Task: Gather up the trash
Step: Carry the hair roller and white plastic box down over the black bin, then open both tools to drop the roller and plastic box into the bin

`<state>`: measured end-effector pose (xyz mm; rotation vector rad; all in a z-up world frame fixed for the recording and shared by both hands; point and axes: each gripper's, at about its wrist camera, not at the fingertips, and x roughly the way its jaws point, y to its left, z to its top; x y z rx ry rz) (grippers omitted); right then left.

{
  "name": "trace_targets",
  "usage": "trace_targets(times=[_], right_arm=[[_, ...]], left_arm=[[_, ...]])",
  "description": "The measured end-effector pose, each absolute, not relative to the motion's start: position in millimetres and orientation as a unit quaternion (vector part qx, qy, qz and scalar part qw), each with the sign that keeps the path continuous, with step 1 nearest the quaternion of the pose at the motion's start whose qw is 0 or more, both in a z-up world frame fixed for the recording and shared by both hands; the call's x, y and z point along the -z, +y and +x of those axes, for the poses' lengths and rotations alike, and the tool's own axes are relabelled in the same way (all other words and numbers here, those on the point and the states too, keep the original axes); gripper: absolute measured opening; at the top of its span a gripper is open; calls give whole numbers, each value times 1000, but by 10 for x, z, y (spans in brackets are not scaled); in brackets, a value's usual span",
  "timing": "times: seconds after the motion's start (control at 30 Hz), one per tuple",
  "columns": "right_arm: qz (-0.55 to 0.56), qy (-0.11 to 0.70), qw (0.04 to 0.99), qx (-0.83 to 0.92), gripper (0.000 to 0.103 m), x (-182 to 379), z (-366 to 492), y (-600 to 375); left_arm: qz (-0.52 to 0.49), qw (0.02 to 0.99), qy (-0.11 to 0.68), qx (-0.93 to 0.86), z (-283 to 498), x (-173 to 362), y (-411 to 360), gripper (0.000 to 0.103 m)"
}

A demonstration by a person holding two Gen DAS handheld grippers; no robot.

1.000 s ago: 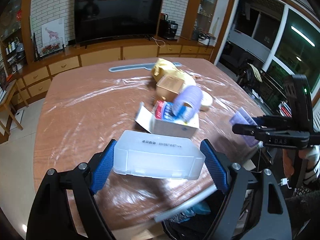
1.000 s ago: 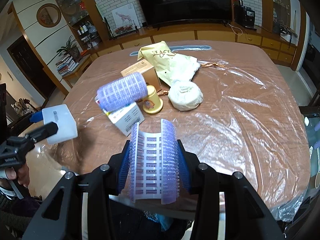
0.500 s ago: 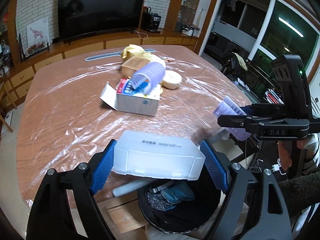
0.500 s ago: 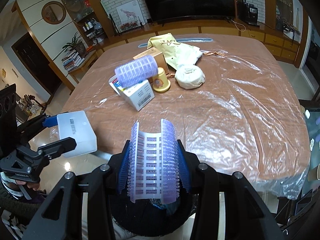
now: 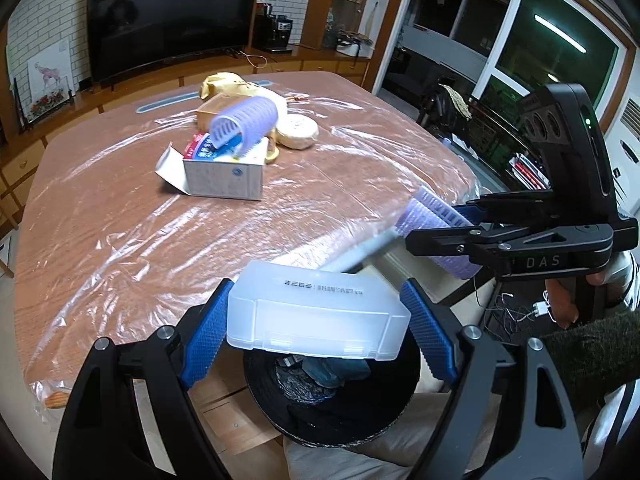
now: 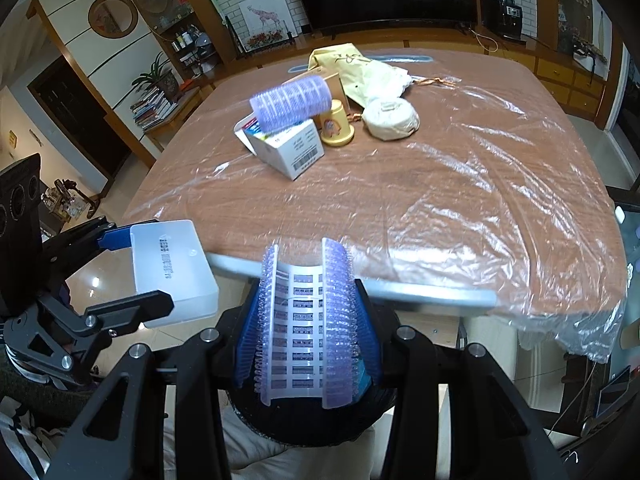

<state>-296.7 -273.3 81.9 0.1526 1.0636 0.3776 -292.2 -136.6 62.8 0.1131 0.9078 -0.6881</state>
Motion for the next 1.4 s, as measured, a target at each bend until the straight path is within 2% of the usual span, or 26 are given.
trace_targets(times=[1.4], right_arm=[[33, 567, 802, -186, 42, -160, -3134, -2440]], left_arm=[[107, 798, 492, 331, -3125, 81, -1460, 84]])
